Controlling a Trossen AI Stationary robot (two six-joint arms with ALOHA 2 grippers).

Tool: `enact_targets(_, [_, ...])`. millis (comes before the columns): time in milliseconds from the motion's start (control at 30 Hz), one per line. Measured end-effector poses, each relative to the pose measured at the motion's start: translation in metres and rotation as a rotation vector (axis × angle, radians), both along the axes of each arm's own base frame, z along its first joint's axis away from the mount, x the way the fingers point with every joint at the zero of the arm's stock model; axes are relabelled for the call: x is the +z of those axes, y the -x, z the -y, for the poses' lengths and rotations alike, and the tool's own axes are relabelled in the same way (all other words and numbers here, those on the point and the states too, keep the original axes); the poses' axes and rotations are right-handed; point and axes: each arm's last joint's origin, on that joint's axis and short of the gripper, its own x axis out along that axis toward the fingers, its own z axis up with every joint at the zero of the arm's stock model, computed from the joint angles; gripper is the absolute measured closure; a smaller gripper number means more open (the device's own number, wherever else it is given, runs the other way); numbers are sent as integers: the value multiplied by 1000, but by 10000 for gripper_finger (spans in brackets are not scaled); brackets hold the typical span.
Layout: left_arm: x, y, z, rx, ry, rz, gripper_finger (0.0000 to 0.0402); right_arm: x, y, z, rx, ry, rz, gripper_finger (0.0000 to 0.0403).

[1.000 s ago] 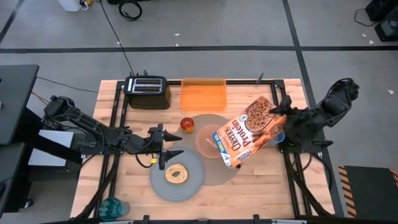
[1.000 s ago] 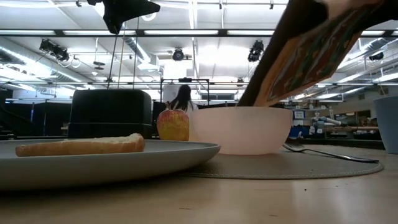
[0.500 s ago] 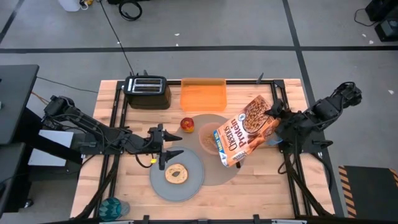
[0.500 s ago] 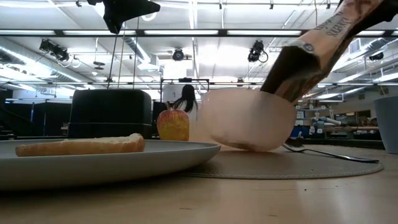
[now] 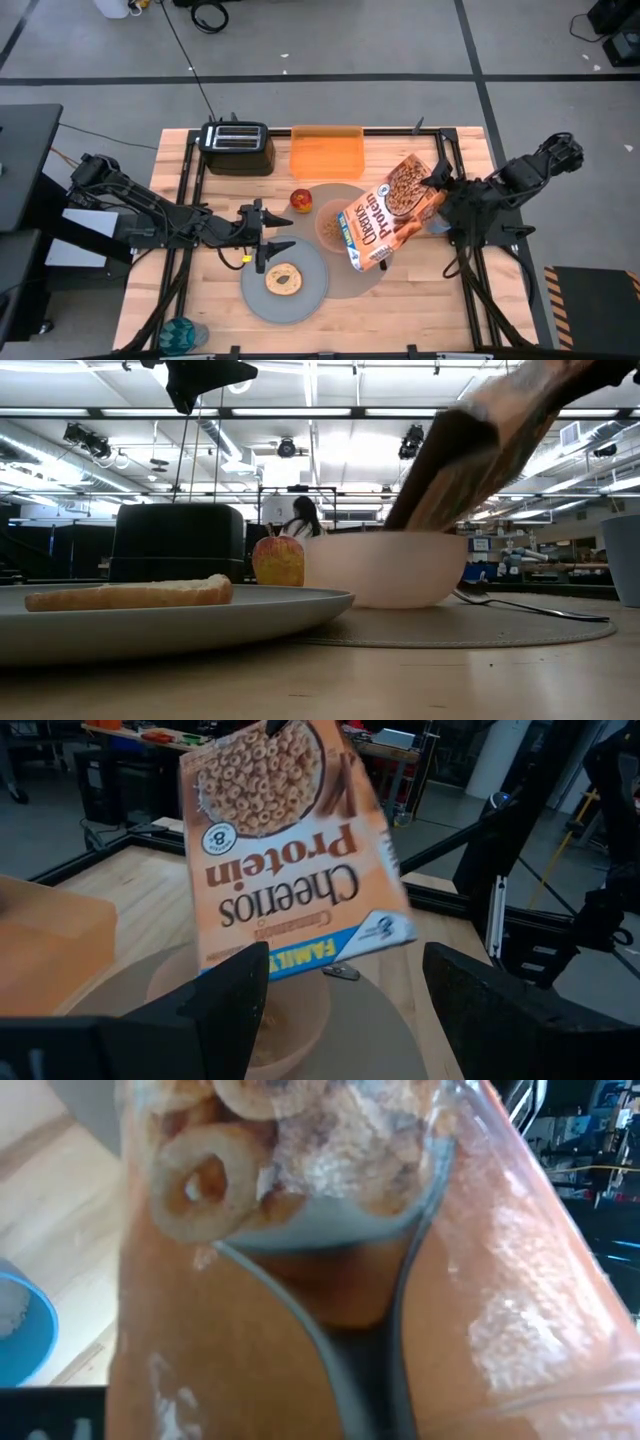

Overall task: Arrange a breakfast setting
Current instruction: Pour the cereal from the yellow cereal box into the light orange bowl

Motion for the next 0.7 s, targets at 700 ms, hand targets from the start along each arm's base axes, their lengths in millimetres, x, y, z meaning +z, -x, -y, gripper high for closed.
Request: enact_targets(700, [1,0,0,2,15,9,127,16,-20,-5,86,147,-65,191])
